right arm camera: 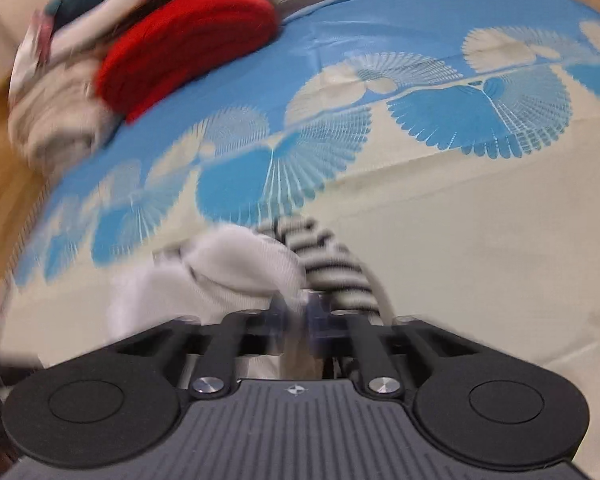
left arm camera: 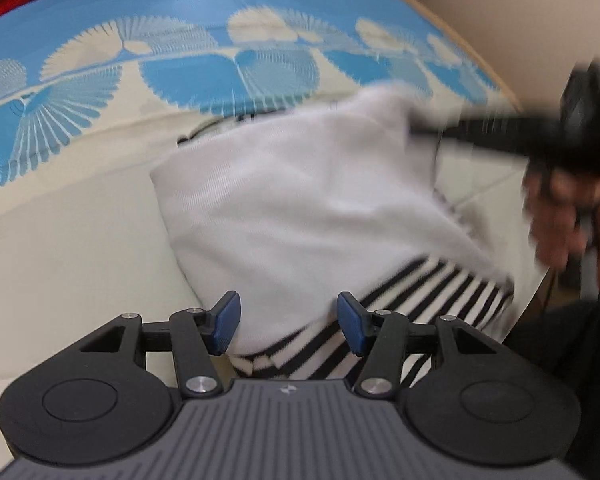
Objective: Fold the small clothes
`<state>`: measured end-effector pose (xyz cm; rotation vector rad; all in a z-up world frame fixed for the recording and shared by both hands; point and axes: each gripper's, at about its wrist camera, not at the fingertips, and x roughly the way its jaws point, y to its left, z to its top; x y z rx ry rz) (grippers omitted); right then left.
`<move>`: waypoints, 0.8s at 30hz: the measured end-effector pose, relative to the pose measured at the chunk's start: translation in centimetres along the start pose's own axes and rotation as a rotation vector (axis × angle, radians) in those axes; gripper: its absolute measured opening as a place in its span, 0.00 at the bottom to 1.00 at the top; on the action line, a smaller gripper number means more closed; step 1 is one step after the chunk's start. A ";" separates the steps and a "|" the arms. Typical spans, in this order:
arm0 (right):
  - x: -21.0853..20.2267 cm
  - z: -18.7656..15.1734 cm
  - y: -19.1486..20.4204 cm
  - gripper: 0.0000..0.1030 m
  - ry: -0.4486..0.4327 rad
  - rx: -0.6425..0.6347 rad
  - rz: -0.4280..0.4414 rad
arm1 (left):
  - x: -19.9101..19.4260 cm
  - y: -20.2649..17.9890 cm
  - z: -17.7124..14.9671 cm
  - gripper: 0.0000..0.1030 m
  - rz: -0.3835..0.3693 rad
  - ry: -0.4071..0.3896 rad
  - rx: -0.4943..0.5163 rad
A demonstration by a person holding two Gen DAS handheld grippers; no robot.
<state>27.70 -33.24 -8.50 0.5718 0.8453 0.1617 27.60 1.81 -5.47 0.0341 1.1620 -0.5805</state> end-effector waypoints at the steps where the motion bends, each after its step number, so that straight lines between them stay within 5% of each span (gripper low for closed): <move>1: -0.9 0.6 0.3 0.08 -0.092 -0.002 0.003 | -0.1 -0.5 -0.4 0.57 0.001 0.004 0.010; 3: -1.1 1.2 0.6 0.08 -0.158 -0.017 -0.032 | 0.6 -1.1 -0.5 0.57 -0.013 0.010 0.030; 9: 4.9 0.7 -2.6 0.09 0.110 0.069 -0.370 | 1.8 -2.7 -1.1 0.62 0.012 0.051 0.109; 11: 4.9 0.4 -3.1 0.13 0.103 0.051 -0.461 | 2.3 -2.8 -1.3 0.63 0.035 0.074 0.120; 16: 1.2 0.1 -4.6 0.36 0.045 0.214 -0.115 | 1.4 -1.9 -0.8 0.63 0.020 0.046 0.072; 24: -1.7 -2.4 -3.6 0.46 0.204 0.068 0.021 | -0.6 -0.1 0.3 0.63 0.040 -0.028 -0.043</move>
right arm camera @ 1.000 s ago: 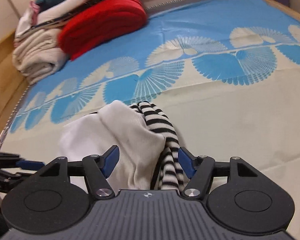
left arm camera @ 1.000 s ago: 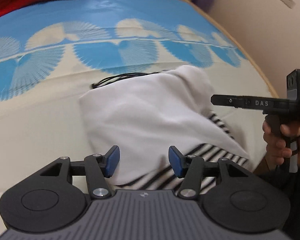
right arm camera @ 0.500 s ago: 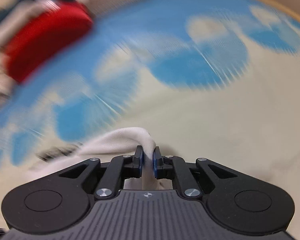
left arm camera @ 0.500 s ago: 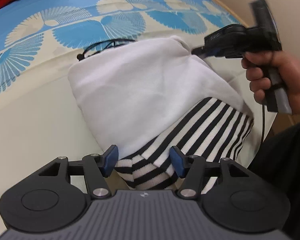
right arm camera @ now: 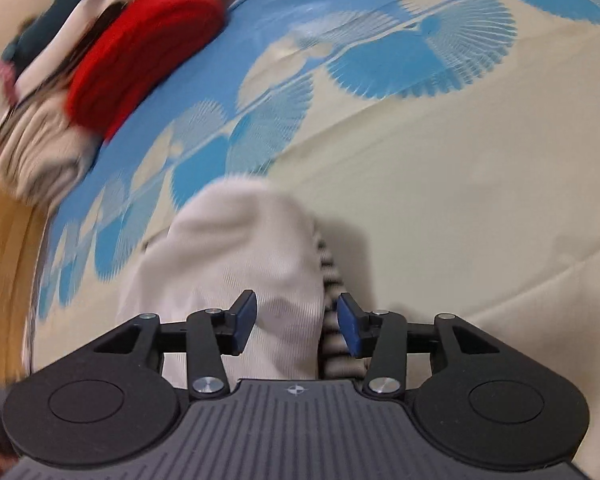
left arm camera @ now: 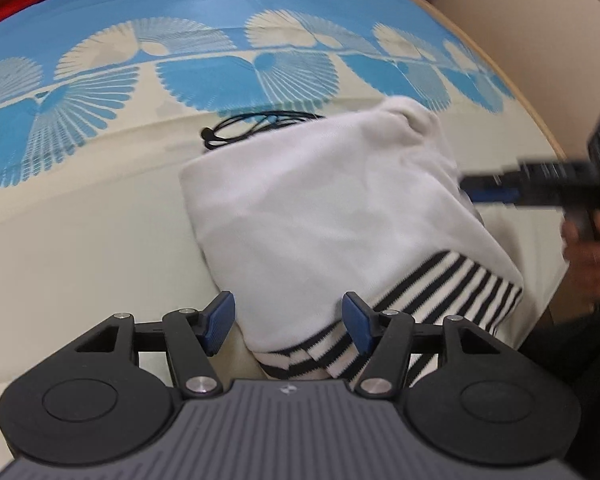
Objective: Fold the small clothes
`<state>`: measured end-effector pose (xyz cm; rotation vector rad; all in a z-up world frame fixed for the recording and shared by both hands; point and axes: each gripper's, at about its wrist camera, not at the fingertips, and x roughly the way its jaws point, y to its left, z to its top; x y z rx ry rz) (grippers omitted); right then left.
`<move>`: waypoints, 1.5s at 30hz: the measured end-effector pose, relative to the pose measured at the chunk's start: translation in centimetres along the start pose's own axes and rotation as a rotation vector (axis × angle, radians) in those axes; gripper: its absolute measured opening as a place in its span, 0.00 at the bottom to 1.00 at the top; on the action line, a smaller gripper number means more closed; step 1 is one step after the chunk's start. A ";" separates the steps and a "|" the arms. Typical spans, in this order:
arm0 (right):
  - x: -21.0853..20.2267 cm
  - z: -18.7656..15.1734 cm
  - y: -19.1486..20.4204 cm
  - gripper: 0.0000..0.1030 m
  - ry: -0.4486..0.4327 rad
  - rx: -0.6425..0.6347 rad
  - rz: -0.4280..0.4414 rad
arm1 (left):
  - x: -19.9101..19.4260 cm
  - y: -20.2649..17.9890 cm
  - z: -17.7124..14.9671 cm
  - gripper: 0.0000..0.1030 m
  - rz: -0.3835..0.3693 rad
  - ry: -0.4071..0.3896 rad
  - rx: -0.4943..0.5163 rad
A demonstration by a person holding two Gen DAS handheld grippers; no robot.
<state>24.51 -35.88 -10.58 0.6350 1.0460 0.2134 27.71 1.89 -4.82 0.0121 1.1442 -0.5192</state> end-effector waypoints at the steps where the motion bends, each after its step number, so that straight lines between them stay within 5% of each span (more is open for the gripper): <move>1: 0.0 -0.3 0.2 0.47 0.016 -0.026 0.002 | -0.2 0.0 0.1 0.63 0.004 -0.006 -0.006; 3: 0.8 -0.9 0.1 0.47 0.068 -0.056 0.002 | -0.3 0.0 0.2 0.63 0.009 -0.016 -0.020; 4: 1.2 -1.4 0.3 0.38 0.095 -0.080 0.006 | -0.4 0.0 0.3 0.63 0.011 -0.017 -0.025; 5: 1.2 -1.7 0.6 0.03 0.105 -0.109 0.029 | -0.3 -0.1 0.4 0.63 0.016 -0.019 -0.029; 7: 0.0 -1.5 0.7 0.04 0.033 -0.114 0.060 | -0.3 -0.1 0.4 0.63 0.011 -0.023 -0.030; 9: -1.4 -0.7 -2.3 0.04 -0.052 0.076 0.051 | -0.2 -0.5 0.4 0.63 -0.004 -0.019 -0.024; 11: -1.2 -0.5 -3.6 0.04 -0.043 0.131 -0.014 | 0.1 -1.2 0.3 0.63 -0.024 -0.005 0.002; 13: -0.3 -0.6 -3.0 0.05 -0.009 0.054 -0.086 | 0.5 -1.9 0.0 0.63 -0.038 0.019 0.039; 18: -2.1 -0.5 -2.0 0.17 -0.124 0.033 -0.121 | 1.9 -1.8 -0.5 0.63 0.001 0.087 0.039; 21: -4.0 -0.6 -1.4 0.28 -0.189 -0.021 0.052 | 1.4 -1.6 -0.5 0.63 -0.008 0.069 0.033; 24: -3.5 -1.6 0.4 0.30 -0.058 -0.138 0.240 | 1.0 -1.7 -0.5 0.63 -0.012 0.058 0.029; 25: -2.7 -2.3 1.2 0.30 0.000 -0.212 0.217 | 1.0 -1.6 -0.3 0.63 -0.010 0.056 0.028; 29: 2.0 -4.7 0.8 0.31 0.224 -0.373 -0.126 | 1.0 -1.2 0.1 0.63 -0.005 0.045 0.010; 31: 1.6 -4.3 0.5 0.40 0.191 -0.379 -0.131 | 0.9 -1.2 0.2 0.63 -0.004 0.043 0.009; 36: -1.7 -2.3 -0.2 0.40 -0.008 -0.247 -0.137 | 0.8 -1.3 0.3 0.63 0.002 0.037 0.008; 39: -2.8 -0.6 -1.7 0.58 -0.141 -0.120 -0.093 | 1.1 -1.1 0.4 0.64 0.004 0.036 -0.014; 45: 1.4 -0.6 -2.0 0.65 0.003 -0.019 -0.075 | 1.2 0.7 1.0 0.82 0.027 -0.015 -0.139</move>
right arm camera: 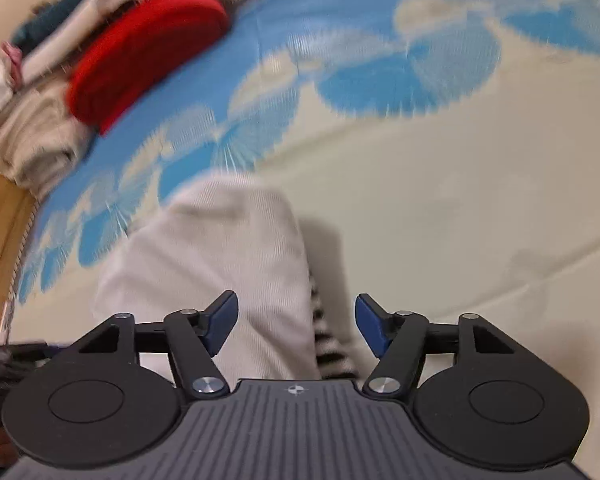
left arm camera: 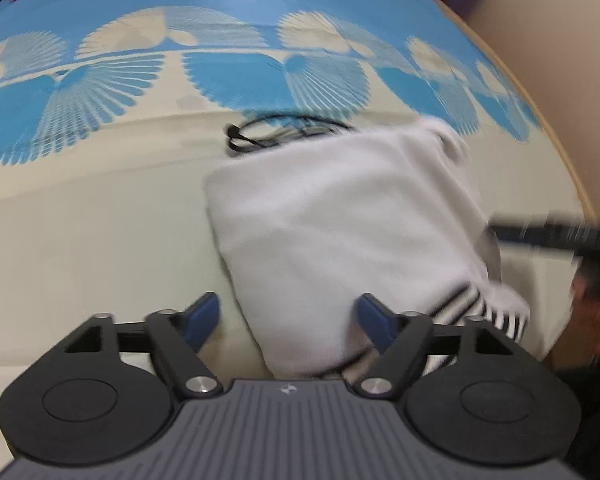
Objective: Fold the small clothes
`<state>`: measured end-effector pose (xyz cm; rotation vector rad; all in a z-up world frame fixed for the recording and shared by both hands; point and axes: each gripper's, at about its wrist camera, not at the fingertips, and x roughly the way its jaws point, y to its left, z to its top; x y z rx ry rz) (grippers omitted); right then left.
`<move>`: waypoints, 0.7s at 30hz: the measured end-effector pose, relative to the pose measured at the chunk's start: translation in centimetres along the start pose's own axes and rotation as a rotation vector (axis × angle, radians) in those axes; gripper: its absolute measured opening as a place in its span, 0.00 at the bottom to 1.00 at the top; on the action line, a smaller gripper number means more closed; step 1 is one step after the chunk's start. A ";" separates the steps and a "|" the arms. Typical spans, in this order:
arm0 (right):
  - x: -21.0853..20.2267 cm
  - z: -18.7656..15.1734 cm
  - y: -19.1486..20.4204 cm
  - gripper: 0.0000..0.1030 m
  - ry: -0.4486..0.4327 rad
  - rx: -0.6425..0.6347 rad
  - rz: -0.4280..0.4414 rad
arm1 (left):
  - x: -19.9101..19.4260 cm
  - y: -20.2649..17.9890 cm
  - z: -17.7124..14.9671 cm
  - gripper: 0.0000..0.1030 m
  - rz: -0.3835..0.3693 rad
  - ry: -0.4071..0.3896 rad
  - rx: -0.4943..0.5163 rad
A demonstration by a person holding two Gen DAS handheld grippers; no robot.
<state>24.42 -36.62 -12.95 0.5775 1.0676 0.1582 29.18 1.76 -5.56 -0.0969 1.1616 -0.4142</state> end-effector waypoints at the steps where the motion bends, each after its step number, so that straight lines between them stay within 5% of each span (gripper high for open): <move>1: 1.0 -0.1 0.3 0.65 0.027 -0.013 -0.017 | 0.1 0.6 0.1 0.83 -0.009 -0.009 -0.037; 5: 3.2 -0.2 1.2 0.69 0.082 -0.047 -0.058 | 2.2 3.4 0.5 0.83 -0.075 0.033 -0.244; 12: 4.2 0.8 1.4 0.73 0.092 -0.026 -0.051 | 5.7 5.2 0.7 0.84 -0.235 0.081 -0.431; 17: 4.0 0.6 2.3 0.30 0.087 -0.031 -0.006 | 6.9 4.6 0.8 0.83 -0.263 0.070 -0.453; 19: 3.9 0.6 2.5 0.17 0.078 -0.036 -0.016 | 6.8 4.2 1.0 0.76 -0.240 0.054 -0.419; 21: 3.7 0.6 2.5 0.12 0.068 -0.027 -0.010 | 6.2 3.4 1.2 0.55 -0.203 0.018 -0.357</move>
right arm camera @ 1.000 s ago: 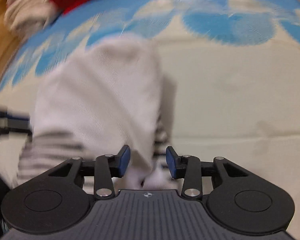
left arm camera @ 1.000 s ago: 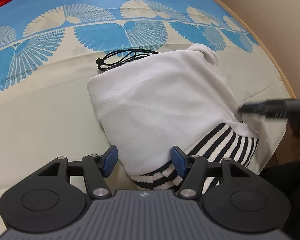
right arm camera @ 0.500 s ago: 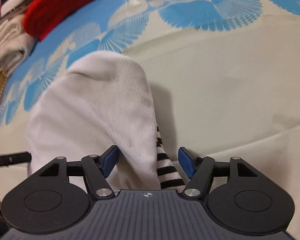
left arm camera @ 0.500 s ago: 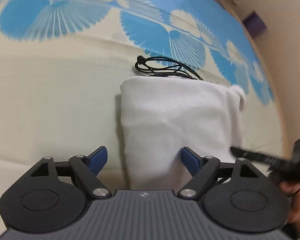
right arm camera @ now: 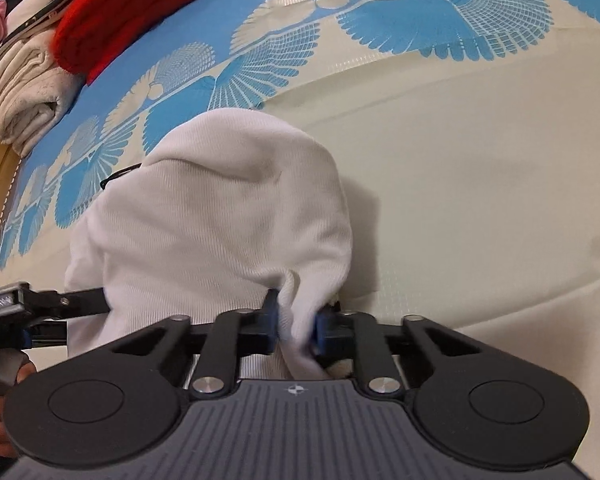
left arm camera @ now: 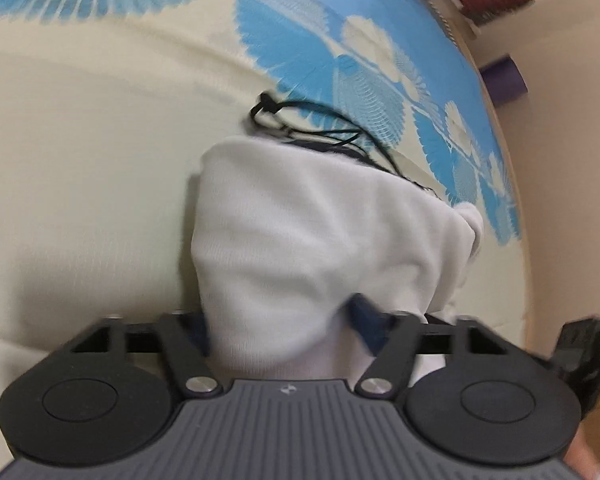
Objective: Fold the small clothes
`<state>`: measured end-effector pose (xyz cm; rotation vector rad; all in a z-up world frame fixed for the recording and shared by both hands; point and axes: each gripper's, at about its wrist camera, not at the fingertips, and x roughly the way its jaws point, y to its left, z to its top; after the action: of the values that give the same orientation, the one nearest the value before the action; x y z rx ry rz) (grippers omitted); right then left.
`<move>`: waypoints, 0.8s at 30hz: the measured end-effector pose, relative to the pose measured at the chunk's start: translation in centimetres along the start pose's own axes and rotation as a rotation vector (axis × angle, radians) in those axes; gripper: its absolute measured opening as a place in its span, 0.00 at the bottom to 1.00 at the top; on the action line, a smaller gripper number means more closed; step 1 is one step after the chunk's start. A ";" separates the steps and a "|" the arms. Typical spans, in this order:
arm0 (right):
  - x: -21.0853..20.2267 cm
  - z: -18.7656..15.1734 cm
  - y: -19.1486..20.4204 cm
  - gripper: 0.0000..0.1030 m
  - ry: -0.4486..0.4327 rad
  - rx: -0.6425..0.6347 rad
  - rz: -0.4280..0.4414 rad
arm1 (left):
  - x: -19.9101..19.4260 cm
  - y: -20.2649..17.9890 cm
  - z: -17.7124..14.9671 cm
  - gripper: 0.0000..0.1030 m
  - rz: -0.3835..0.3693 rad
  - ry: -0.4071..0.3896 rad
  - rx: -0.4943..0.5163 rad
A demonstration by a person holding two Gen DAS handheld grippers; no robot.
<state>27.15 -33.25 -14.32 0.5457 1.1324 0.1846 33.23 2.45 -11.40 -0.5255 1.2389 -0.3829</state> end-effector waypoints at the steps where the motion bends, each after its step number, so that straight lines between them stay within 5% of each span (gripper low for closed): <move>1: -0.1 0.0 0.2 0.11 -0.007 0.000 0.003 | -0.4 -0.4 -0.1 0.48 0.007 -0.015 0.027; 3: -0.4 0.0 0.6 0.10 -0.022 -0.001 0.005 | -1.4 -1.6 -0.1 0.34 0.019 -0.053 0.101; 5: -0.7 0.2 0.9 0.10 -0.039 0.019 0.019 | -3.0 -2.6 -0.1 0.32 0.026 -0.104 0.167; 12: -1.9 1.2 4.5 0.09 -0.166 0.066 0.149 | -9.0 -2.7 1.3 0.33 0.101 -0.293 0.298; 15: -2.0 1.5 6.7 0.09 -0.211 0.047 0.186 | -10.7 -1.8 2.2 0.43 0.165 -0.343 0.317; 20: -0.2 1.6 10.5 0.19 -0.213 -0.090 -0.009 | -12.3 -0.1 2.6 0.57 0.277 -0.393 0.269; 24: 0.6 1.5 11.4 0.20 -0.184 -0.129 -0.068 | -13.9 0.0 2.1 0.63 0.305 -0.419 0.313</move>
<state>30.25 -23.79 -8.61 0.4003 0.9516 0.1440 31.25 10.40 0.01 -0.1315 0.8152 -0.1880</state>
